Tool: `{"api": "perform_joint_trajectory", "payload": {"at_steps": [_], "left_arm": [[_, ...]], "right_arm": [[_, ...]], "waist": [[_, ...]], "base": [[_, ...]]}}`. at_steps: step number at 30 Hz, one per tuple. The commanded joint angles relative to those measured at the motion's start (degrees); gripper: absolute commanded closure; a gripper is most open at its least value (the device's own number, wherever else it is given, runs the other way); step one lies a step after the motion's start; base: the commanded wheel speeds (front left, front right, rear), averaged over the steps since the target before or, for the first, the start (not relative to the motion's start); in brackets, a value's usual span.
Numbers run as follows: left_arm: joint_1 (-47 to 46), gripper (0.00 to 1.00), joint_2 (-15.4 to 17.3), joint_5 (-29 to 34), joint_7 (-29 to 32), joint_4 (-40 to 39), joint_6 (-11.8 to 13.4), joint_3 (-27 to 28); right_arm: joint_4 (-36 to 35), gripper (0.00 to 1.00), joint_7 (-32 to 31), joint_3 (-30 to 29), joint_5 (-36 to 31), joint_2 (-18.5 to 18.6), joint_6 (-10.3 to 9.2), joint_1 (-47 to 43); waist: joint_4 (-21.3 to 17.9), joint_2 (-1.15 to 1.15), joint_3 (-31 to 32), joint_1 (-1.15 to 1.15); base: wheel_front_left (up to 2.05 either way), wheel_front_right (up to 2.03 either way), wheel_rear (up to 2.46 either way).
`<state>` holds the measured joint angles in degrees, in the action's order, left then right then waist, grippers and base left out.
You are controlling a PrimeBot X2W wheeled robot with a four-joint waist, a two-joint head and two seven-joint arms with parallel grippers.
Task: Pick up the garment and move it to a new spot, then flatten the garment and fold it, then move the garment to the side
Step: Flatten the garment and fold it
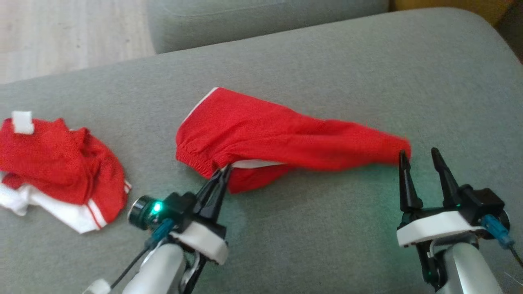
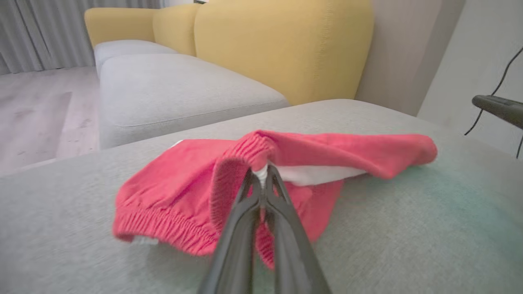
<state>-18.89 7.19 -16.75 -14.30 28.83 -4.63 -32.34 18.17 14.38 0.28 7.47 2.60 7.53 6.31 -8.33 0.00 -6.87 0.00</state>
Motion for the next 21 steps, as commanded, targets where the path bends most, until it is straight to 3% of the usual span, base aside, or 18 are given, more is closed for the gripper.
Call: {"api": "perform_joint_trajectory", "payload": {"at_steps": [1,7,13,14,15,16,21], "left_arm": [[-0.1,1.0,1.1,-0.1,-0.7,-2.1,0.3,2.4],[3.2,1.0,3.3,-0.1,-0.7,-5.5,1.1,4.7],[5.7,1.0,4.4,1.5,-0.7,-6.0,0.8,3.5],[6.0,0.94,4.5,1.8,-0.6,-5.5,0.6,2.8],[6.1,0.14,4.5,2.1,-0.6,-5.1,0.7,2.4],[6.1,0.0,4.3,2.3,-0.6,-4.8,1.1,2.3],[6.0,0.0,3.0,2.0,-0.7,-5.4,2.8,3.2]], "right_arm": [[-1.5,0.0,0.5,1.6,-0.6,0.3,-0.04,1.0],[-0.2,0.0,-1.1,2.4,-0.8,0.3,-0.04,0.7],[1.3,0.0,-3.3,2.8,-1.0,0.3,-0.04,0.2],[1.7,0.0,-3.8,2.6,-1.0,0.3,-0.04,0.1],[1.9,0.0,-4.2,2.5,-1.2,0.3,-0.04,0.2],[2.2,0.0,-4.5,2.3,-1.3,0.3,-0.04,0.2],[2.9,0.0,-6.2,0.8,-2.0,0.3,-0.04,0.9]], "waist": [[1.2,0.0,0.9,0.0],[4.0,0.0,2.3,0.0],[5.8,0.0,2.9,0.0],[6.2,0.0,2.9,0.0],[6.4,0.0,2.9,0.0],[6.7,0.0,2.9,0.0],[8.3,0.0,2.9,0.0]], "base": [[0.0,0.0,0.0],[0.0,0.0,0.0],[0.0,0.0,0.0],[0.0,0.0,0.0],[0.0,0.0,0.0],[0.0,0.0,0.0],[0.0,0.0,0.0]]}}
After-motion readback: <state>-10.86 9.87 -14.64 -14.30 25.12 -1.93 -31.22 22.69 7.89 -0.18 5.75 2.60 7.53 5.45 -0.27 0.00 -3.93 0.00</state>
